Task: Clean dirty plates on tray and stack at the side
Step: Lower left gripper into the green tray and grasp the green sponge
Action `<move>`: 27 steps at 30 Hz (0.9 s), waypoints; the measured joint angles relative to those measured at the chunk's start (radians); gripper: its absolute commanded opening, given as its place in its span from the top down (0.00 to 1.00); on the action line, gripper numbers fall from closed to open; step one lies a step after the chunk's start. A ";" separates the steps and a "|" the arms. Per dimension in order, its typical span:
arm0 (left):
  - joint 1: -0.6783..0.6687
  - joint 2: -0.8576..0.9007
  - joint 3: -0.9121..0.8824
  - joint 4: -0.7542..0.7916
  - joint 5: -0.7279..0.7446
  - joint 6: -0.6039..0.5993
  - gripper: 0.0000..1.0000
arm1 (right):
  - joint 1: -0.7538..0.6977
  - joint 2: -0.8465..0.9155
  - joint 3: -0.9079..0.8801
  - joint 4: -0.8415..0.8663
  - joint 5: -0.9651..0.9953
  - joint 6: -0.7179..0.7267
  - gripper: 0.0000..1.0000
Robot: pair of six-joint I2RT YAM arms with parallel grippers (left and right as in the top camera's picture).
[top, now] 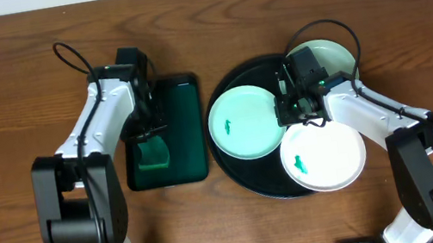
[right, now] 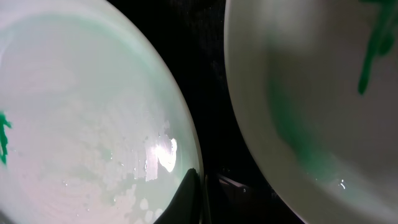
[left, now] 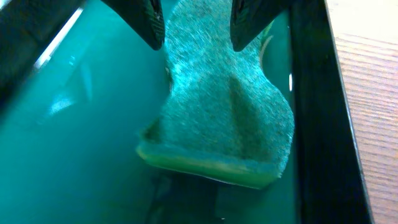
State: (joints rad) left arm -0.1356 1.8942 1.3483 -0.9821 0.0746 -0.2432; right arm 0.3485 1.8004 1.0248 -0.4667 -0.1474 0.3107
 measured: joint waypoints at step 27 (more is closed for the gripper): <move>0.000 -0.010 -0.164 0.218 -0.051 -0.049 0.74 | 0.000 0.000 0.000 0.000 0.002 0.000 0.98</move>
State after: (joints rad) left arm -0.1356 1.8839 1.1839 -0.7639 0.0235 -0.2924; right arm 0.3485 1.8004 1.0248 -0.4667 -0.1455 0.3107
